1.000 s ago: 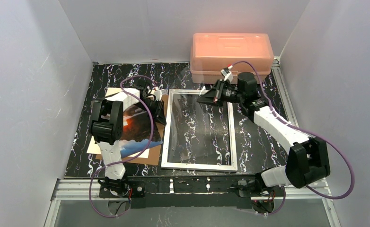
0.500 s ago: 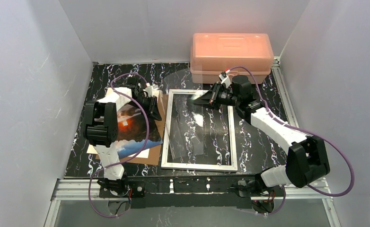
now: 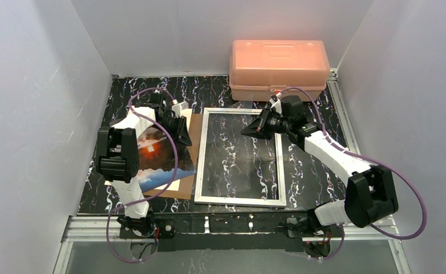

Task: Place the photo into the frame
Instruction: Adjust the photo frame item on the photo frame.

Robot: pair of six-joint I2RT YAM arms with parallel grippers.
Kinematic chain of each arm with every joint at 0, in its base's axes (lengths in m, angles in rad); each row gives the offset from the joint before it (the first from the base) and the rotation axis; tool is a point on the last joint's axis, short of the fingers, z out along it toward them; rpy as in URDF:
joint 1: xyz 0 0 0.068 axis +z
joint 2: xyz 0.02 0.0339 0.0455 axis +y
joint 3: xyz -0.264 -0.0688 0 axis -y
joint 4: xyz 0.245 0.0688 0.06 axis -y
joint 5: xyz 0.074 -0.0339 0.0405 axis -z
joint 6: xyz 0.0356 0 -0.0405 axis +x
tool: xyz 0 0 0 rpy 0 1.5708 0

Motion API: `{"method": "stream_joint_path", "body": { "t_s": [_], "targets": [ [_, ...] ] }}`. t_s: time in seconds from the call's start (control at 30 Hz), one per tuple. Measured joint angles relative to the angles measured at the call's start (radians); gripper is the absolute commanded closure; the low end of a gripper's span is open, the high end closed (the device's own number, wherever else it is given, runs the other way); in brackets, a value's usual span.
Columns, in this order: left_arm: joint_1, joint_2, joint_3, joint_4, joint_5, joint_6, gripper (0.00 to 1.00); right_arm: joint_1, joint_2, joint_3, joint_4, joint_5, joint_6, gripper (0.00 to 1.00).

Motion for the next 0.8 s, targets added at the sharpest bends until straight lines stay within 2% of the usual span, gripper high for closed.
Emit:
{"method": "stream_joint_path", "body": {
  "t_s": [0.47,0.8],
  "targets": [
    [-0.006,-0.001,-0.016,-0.008,-0.013,0.027,0.84,-0.166,-0.058,-0.018,-0.176,-0.02,-0.155,0.99],
    [-0.04,0.011,-0.018,-0.007,-0.013,0.029,0.84,-0.176,0.027,-0.018,-0.192,-0.046,-0.271,0.99]
  ]
}}
